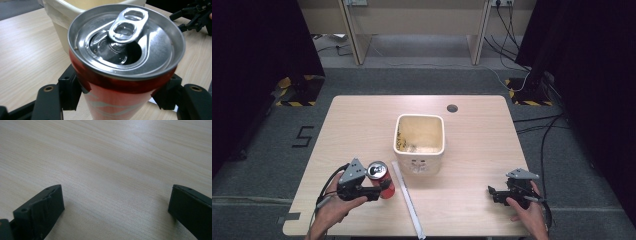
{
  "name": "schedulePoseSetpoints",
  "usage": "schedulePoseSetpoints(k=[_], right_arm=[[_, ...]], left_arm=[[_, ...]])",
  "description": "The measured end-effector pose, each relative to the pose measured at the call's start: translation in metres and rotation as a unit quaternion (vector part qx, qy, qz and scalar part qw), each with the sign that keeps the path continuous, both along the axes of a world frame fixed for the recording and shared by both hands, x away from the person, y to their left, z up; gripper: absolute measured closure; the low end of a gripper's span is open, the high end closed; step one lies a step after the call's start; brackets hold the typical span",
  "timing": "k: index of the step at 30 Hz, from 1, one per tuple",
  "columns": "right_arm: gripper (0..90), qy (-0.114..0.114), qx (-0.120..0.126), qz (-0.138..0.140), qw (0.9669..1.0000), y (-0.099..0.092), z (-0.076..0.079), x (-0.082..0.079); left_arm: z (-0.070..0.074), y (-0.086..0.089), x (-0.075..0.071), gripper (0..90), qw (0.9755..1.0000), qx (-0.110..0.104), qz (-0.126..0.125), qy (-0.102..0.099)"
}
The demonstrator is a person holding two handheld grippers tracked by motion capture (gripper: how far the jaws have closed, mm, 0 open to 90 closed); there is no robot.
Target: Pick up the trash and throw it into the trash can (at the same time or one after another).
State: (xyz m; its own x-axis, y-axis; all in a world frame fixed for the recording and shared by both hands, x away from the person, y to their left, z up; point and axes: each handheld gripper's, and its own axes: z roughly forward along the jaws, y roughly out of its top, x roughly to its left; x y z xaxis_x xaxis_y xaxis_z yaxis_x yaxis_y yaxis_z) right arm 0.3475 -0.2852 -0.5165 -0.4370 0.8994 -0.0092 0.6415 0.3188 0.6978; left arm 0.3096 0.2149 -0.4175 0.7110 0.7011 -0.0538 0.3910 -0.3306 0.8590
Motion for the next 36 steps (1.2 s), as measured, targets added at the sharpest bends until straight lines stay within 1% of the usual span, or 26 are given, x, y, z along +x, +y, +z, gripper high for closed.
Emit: schedulePoseSetpoints(k=[1,5,7,8,10,13,15,17,18,20,21,24,25,29,31,34,36], right_arm=[[0.1,0.000,0.000,0.000,1.0000,0.000,0.000,0.000],[0.2,0.000,0.000,0.000,1.0000,0.000,0.000,0.000],[0.1,0.000,0.000,0.000,1.0000,0.000,0.000,0.000],[0.1,0.000,0.000,0.000,1.0000,0.000,0.000,0.000],[0.1,0.000,0.000,0.000,1.0000,0.000,0.000,0.000],[0.2,0.000,0.000,0.000,1.0000,0.000,0.000,0.000],[0.1,0.000,0.000,0.000,1.0000,0.000,0.000,0.000],[0.2,0.000,0.000,0.000,1.0000,0.000,0.000,0.000],[0.2,0.000,0.000,0.000,1.0000,0.000,0.000,0.000],[0.1,0.000,0.000,0.000,1.0000,0.000,0.000,0.000],[0.1,0.000,0.000,0.000,1.0000,0.000,0.000,0.000],[0.1,0.000,0.000,0.000,1.0000,0.000,0.000,0.000],[0.2,0.000,0.000,0.000,1.0000,0.000,0.000,0.000],[0.2,0.000,0.000,0.000,1.0000,0.000,0.000,0.000],[0.2,0.000,0.000,0.000,1.0000,0.000,0.000,0.000],[0.1,0.000,0.000,0.000,1.0000,0.000,0.000,0.000],[0.2,0.000,0.000,0.000,1.0000,0.000,0.000,0.000]], left_arm=[[0.000,0.000,0.000,33.8,1.0000,0.000,0.000,0.000],[0.007,0.006,0.005,33.8,0.9999,-0.014,-0.002,0.008],[0.009,0.007,0.007,33.8,0.9998,-0.016,-0.002,0.011],[0.009,0.007,0.007,33.8,0.9998,-0.016,-0.002,0.011],[0.013,0.009,0.008,33.8,0.9999,-0.012,0.000,0.007],[0.017,0.010,0.009,33.8,0.9999,-0.015,-0.001,0.007],[0.023,0.009,0.010,33.8,1.0000,-0.009,-0.002,0.001],[0.027,0.009,0.011,33.8,1.0000,-0.008,-0.004,-0.001],[0.027,0.009,0.011,33.8,1.0000,-0.008,-0.004,-0.001],[0.033,0.010,0.015,33.8,1.0000,-0.009,-0.004,-0.001],[0.033,0.010,0.015,33.8,1.0000,-0.009,-0.004,-0.001],[0.041,0.012,0.019,33.8,1.0000,-0.006,-0.004,-0.004],[0.041,0.012,0.019,33.8,1.0000,-0.006,-0.004,-0.004],[0.051,0.014,0.024,33.8,0.9999,-0.009,-0.003,-0.004],[0.052,0.014,0.026,33.8,0.9999,-0.009,-0.003,-0.004],[0.058,0.014,0.029,33.8,0.9999,-0.008,-0.004,-0.006],[0.062,0.013,0.030,33.8,0.9999,-0.004,-0.004,-0.009]])
